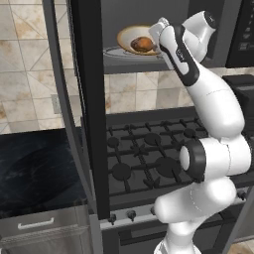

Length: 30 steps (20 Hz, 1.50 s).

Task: Remove the kiwi from the bowl and place it on the small plate. Then place the bowl with only the chicken drumstick in the microwave, close the door, and press the start button to microwave the chicken drumstick.

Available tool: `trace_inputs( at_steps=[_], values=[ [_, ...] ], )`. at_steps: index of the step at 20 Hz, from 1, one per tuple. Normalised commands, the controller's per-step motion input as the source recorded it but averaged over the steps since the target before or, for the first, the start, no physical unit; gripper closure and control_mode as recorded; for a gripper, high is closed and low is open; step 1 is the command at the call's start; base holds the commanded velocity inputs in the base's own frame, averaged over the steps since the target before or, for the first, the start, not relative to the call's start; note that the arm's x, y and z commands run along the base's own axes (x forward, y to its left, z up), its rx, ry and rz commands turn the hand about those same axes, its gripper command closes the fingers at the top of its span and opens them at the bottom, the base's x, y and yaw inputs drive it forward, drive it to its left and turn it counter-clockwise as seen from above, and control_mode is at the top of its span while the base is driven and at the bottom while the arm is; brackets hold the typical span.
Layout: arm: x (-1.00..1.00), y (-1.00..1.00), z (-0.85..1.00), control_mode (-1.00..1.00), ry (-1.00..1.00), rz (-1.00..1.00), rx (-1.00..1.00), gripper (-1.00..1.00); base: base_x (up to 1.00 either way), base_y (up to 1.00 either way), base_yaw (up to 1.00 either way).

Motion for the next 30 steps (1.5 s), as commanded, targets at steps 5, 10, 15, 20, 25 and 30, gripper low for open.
trace_inputs(
  at_steps=[5, 10, 15, 20, 25, 30],
  values=[
    [0.42, 0.0, -0.07, -1.0, 0.0, 0.07, 0.0, 1.0, 0.0, 0.0, 0.0],
    [0.08, 0.0, -0.19, -1.0, 0.0, 0.02, 0.0, 1.0, 0.0, 0.0, 0.0],
    [0.0, 0.0, -0.1, -1.0, -0.07, 0.0, 0.0, -1.0, 0.0, 0.0, 0.0],
    [0.0, 0.0, 0.0, -1.0, -0.14, 0.0, 0.0, -1.0, 0.0, 0.0, 0.0],
    [-0.04, 0.0, 0.01, -1.0, -0.18, 0.0, 0.0, -1.0, 0.0, 0.0, 0.0],
    [-0.66, 0.0, 0.07, -1.0, -0.28, 0.0, 0.0, -1.0, 0.0, 0.0, 0.0]
  ],
)
